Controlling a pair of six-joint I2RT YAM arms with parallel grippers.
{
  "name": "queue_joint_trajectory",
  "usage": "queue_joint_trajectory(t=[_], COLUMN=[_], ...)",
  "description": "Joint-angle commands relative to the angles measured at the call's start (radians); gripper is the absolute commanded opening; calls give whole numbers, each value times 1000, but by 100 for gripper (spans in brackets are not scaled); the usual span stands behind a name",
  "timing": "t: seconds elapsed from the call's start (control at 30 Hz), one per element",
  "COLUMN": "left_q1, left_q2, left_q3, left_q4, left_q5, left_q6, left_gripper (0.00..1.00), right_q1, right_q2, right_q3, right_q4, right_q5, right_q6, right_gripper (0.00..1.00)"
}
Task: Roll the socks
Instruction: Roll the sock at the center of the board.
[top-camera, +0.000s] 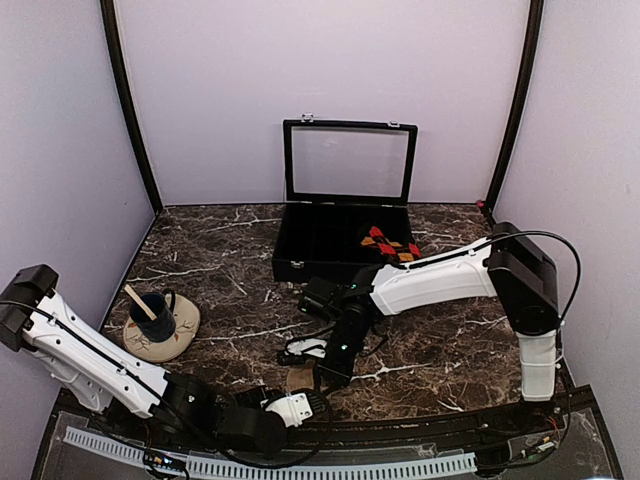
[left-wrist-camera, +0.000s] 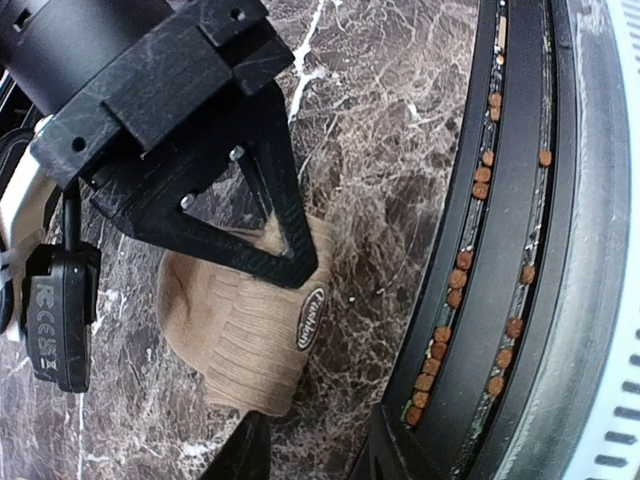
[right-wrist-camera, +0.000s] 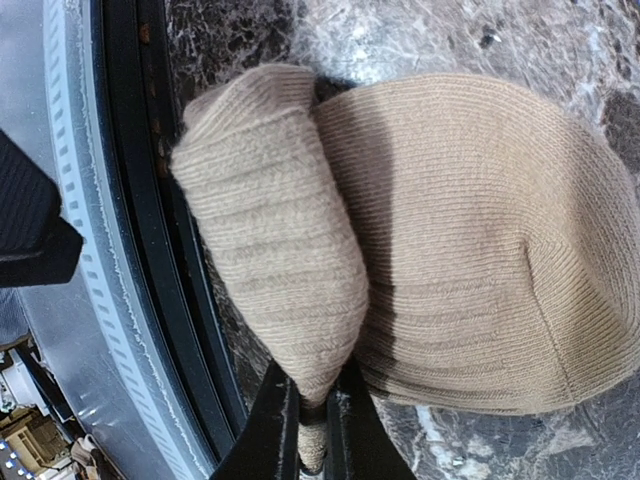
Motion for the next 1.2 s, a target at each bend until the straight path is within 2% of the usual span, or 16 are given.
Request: queue_joint_trajectory(t=[0.0, 0.17, 0.53, 0.83, 1.17], left_q1=[34, 75, 128, 157, 211], left_q2=[-11, -16, -1, 22, 48], left_q3=[5, 4, -9, -14, -26], left_q4=[30, 40, 64, 74, 85], left_q5=[12, 24, 177, 170, 217], left_q6=[76, 133, 201, 217, 250], left_gripper=[38, 39, 39, 46, 47], right_q1=[-4, -3, -4, -3, -4], right_q2=[21, 25, 37, 54, 62], right_q3=[16, 19, 32, 49, 58], right_q4=[-22, -23, -30, -48, -56], right_q5=[-16, -17, -21, -28, -38], right_q6=[-3, -5, -13, -26, -28], right_gripper=[0, 1, 1, 1, 2])
